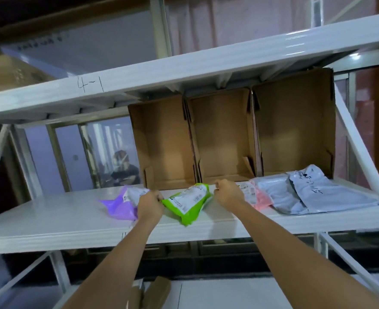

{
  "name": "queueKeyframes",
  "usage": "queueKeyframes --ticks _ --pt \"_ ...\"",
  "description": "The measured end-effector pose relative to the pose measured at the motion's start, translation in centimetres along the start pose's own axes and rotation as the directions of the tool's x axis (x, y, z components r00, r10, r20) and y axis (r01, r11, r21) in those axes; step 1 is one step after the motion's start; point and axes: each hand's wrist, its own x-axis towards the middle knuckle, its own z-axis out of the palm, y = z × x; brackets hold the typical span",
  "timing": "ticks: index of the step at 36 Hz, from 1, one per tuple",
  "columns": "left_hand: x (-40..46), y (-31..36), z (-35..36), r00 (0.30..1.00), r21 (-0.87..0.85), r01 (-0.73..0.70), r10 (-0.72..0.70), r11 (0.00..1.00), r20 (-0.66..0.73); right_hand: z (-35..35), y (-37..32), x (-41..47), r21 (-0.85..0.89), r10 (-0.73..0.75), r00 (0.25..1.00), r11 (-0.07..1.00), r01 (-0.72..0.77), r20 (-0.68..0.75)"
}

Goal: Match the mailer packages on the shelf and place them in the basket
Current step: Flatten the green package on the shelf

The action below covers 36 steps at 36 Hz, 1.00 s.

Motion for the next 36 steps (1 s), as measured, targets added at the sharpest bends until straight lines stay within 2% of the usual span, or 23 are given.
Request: queueKeyframes --ticks 3,7,11,14,18,21,27,29,32,34,36 --pt "1.5 -0.8 -0.5 0.998 -0.009 -0.027 0.028 1.000 0.052 1.3 -0.5 1.2 0.056 0.078 0.997 0.995 -0.079 0.029" --pt "2.7 -1.6 -0.6 0.996 -0.017 -0.066 0.067 0.998 0.060 2.9 -0.9 2.4 0.119 0.071 0.996 0.990 -0.076 0.049" --pt "3.7 -2.5 -1.0 0.994 -0.007 -0.089 0.089 0.996 0.064 3.7 -1.8 2.9 0.148 0.107 0.994 0.983 -0.107 0.009" --pt "4.0 -2.6 -1.5 0.990 -0.001 -0.119 0.118 0.993 0.080 3.5 -2.1 3.0 0.107 0.159 0.986 0.982 -0.153 -0.052" --pt "3.2 -1.4 -2.0 0.949 0.023 -0.237 0.226 0.971 0.220 3.0 -3.2 3.3 0.037 0.238 0.959 0.971 -0.235 -0.153" --pt "2.4 -0.6 -1.9 0.909 0.087 -0.290 0.247 0.953 0.335 3.1 -4.1 3.6 0.032 0.295 0.944 0.955 -0.294 -0.147" --pt "2.2 0.7 -2.8 0.751 0.205 -0.373 0.165 0.905 0.639 3.9 -5.0 4.2 0.054 0.203 0.977 0.978 -0.200 -0.060" --pt "2.7 1.4 -3.6 0.781 0.197 -0.350 0.169 0.916 0.601 4.1 -5.6 4.3 0.064 0.176 0.982 0.983 -0.171 -0.074" --pt "3.9 2.4 -4.4 0.893 0.210 -0.318 0.217 0.925 0.394 4.0 -6.5 4.0 0.032 0.098 0.987 0.995 -0.095 -0.125" --pt "4.3 3.5 -4.4 0.916 0.168 -0.307 0.243 0.937 0.318 3.8 -6.8 3.6 0.006 0.032 0.988 0.999 -0.032 -0.153" --pt "4.5 4.8 -3.9 0.910 0.133 -0.318 0.263 0.939 0.320 3.6 -6.7 3.2 -0.012 -0.012 0.987 1.000 0.010 -0.162"
